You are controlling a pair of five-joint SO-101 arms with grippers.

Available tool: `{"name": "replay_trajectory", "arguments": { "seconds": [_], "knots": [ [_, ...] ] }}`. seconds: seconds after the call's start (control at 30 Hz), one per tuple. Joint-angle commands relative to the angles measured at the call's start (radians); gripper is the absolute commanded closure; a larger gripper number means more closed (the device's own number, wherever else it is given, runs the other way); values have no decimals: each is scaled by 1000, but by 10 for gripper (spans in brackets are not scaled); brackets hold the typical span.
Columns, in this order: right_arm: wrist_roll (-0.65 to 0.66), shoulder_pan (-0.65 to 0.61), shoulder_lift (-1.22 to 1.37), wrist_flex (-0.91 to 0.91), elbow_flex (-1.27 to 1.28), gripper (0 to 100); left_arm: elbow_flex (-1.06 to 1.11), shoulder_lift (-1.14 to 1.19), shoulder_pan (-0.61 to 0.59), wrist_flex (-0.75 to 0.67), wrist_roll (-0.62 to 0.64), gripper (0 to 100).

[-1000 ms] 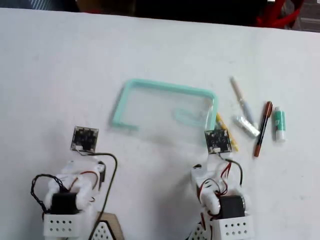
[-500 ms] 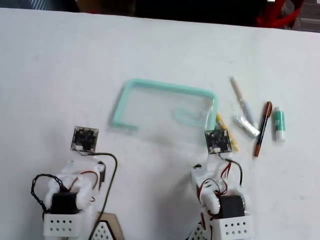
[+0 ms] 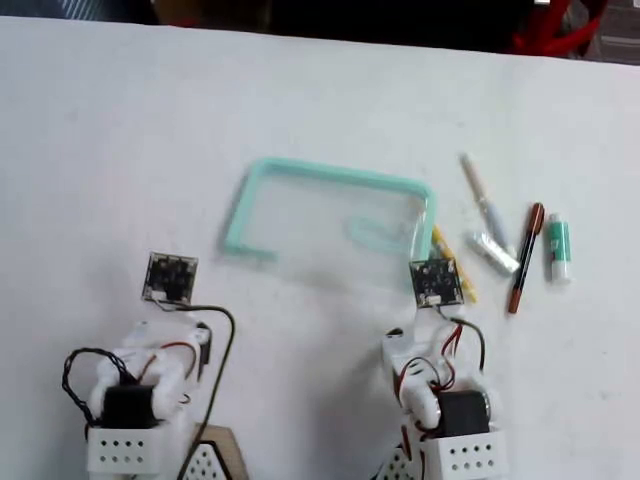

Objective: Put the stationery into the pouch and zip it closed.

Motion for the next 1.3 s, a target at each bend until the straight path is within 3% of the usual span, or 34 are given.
{"name": "replay_trajectory", "arguments": {
  "seconds": [0.0, 0.57, 1.07, 1.27],
  "knots": [
    [9, -4, -5, 2, 5, 841, -3, -4, 12, 6, -3, 884],
    [9, -4, -5, 2, 5, 841, -23, -7, 10, -87, -5, 883],
    [9, -8, -7, 2, 5, 842, -296, -27, 13, -86, -3, 881],
    [9, -8, -7, 2, 5, 843, -390, -27, 99, -195, 54, 880]
  ]
}}
